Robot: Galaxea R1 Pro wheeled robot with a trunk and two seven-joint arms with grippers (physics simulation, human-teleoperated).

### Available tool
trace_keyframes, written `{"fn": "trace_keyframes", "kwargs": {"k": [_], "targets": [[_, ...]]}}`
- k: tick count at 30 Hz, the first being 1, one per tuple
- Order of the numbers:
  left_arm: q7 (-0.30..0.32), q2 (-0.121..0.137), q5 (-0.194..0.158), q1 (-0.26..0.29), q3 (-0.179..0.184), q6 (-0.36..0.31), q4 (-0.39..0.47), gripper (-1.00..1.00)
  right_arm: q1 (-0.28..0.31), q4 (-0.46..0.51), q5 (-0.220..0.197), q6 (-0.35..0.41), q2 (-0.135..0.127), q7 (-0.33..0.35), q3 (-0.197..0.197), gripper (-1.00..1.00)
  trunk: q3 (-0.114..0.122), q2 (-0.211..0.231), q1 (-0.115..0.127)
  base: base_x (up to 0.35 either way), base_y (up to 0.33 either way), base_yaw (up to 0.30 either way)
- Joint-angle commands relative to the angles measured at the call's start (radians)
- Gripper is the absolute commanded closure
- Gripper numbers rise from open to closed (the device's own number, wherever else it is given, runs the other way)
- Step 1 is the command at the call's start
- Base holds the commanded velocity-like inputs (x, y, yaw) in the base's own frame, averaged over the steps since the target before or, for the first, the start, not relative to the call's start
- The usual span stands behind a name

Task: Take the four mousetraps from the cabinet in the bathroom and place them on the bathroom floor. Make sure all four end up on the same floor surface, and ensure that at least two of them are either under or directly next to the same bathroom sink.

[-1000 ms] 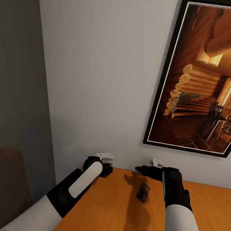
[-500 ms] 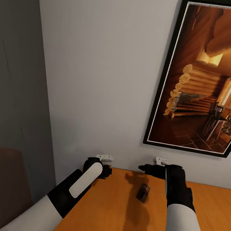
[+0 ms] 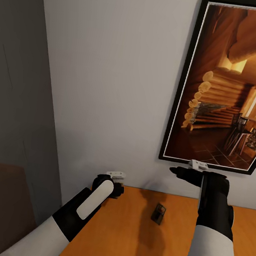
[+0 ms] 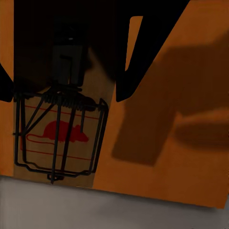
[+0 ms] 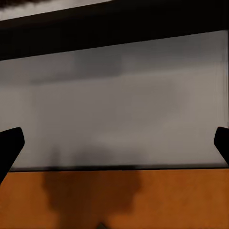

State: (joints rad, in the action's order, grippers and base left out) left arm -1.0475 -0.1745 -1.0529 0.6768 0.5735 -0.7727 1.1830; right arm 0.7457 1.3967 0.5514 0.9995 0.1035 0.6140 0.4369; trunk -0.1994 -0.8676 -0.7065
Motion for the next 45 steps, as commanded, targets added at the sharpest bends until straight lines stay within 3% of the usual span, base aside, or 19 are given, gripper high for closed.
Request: {"fn": "trace_keyframes", "kwargs": {"k": [1, 14, 18, 23, 29, 45], "targets": [[-0.011, 0.000, -0.006, 0.001, 0.001, -0.005, 0.001, 1.00, 0.001, 0.001, 0.010, 0.002, 0.001, 0.011, 0.004, -1.00, -0.002, -0.001, 0.000, 0.000, 0.000, 0.000], [-0.012, 0.000, -0.005, 0.001, 0.000, -0.004, 0.001, 1.00, -0.054, -0.005, 0.001, 0.003, 0.023, 0.012, 0.004, -1.00, -0.002, -0.001, 0.000, 0.000, 0.000, 0.000], [-0.012, 0.000, -0.005, 0.001, 0.000, -0.004, 0.000, 1.00, -0.071, -0.005, 0.003, 0.005, 0.050, 0.012, 0.004, -1.00, -0.002, -0.001, 0.000, 0.000, 0.000, 0.000], [-0.012, 0.000, -0.005, 0.001, 0.000, -0.003, 0.000, 1.00, -0.076, -0.005, 0.042, 0.006, 0.071, 0.012, 0.003, -1.00, -0.002, -0.001, 0.000, 0.000, 0.000, 0.000], [-0.011, 0.000, -0.006, 0.001, -0.003, -0.002, 0.001, 1.00, -0.078, -0.004, 0.091, 0.008, 0.071, 0.012, 0.003, -1.00, -0.002, -0.001, 0.000, 0.000, 0.000, 0.000], [-0.009, 0.000, -0.007, 0.001, 0.002, 0.001, 0.010, 1.00, -0.078, -0.004, 0.099, 0.008, 0.071, 0.012, 0.004, -1.00, -0.002, -0.001, 0.000, -0.039, 0.000, 0.000]]}}
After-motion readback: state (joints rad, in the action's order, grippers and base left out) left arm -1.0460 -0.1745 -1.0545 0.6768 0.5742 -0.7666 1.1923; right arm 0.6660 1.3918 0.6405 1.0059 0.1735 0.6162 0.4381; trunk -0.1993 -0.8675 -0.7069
